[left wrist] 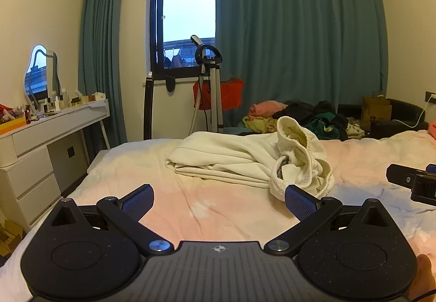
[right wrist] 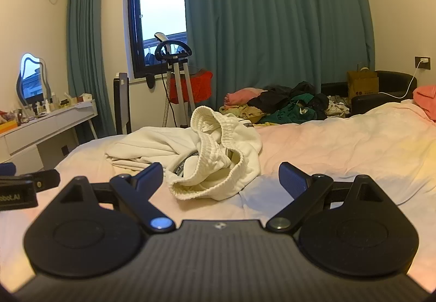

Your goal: Fold clothes

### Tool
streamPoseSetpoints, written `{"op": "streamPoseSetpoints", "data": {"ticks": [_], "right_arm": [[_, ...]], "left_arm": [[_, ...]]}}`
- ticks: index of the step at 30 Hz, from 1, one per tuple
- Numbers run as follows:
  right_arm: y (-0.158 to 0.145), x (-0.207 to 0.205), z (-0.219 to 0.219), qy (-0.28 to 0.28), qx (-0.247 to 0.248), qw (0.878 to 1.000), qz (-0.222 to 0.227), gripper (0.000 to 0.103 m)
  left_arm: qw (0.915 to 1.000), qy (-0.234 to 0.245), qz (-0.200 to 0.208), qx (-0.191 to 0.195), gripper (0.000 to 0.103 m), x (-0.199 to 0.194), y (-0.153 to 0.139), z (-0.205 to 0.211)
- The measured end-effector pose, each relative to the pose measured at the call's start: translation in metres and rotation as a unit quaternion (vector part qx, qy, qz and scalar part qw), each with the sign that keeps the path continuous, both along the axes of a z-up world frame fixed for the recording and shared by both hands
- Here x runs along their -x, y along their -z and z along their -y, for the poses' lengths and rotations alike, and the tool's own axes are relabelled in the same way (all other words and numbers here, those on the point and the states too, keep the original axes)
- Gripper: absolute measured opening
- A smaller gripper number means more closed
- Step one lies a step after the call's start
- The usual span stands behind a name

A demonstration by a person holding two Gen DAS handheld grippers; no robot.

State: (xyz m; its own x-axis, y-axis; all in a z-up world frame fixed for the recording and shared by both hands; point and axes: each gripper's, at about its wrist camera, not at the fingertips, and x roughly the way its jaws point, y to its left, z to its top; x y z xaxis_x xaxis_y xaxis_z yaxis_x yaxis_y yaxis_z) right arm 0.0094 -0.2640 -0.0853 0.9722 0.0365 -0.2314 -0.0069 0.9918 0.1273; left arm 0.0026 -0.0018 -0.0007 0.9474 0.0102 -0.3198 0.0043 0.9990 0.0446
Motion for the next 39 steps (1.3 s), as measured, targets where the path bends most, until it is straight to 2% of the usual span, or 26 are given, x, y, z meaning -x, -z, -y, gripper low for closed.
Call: {"op": "streamPoseSetpoints", "data": {"ticks": [7,9,13,32,39], "right_arm": [[-0.003,0.004,0.000,0.001,-0.001,1.000,0.000,0.093],[-0.001,0.005,-0.004,0.002,0.001,1.000,0.001,0.093],[0.004,0.002,-0.003,0.001,0.004,1.000,-0.001,0.093],[0.000,0.006,-0.006,0.004,0.007,1.000,-0.001,0.093],[-0.002,0.007,-0.005,0.007,-0.001,1.000,-0.003,0.093]], "left_arm": [[0.9998,0.002,0.005,0.018,0.103,-0.004,0.003,-0.005],[0.9998,0.003,0.009,0.015,0.103,0.003,0.002,-0.004],[1.0000,0.001,-0.006,0.005,0.103,-0.010,0.005,0.015],[0.9998,0.016,0.000,0.010,0.103,-0.007,0.004,0.011],[1.0000,0.005,-0.007,0.004,0.103,-0.009,0.007,0.012]]}}
